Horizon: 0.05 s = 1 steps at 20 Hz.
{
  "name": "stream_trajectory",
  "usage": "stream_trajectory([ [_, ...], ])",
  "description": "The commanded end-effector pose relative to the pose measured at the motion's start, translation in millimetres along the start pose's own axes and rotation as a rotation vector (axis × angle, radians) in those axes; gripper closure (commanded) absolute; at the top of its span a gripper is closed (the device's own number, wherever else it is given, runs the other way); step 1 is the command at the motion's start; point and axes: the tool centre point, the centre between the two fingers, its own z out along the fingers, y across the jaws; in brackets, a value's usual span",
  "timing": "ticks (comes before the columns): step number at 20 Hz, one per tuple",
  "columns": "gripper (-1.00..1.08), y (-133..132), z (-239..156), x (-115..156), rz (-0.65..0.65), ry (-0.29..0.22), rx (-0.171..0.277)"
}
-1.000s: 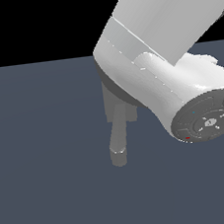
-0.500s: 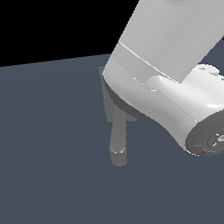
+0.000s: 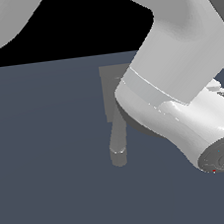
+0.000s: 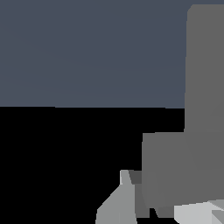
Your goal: Turn on the faucet by rotating a designated handle.
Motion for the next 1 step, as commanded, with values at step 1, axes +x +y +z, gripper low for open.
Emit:
stream_trajectory([
  [1, 1.08, 7.6, 1.2, 16.1, 0.000, 0.023, -0.019],
])
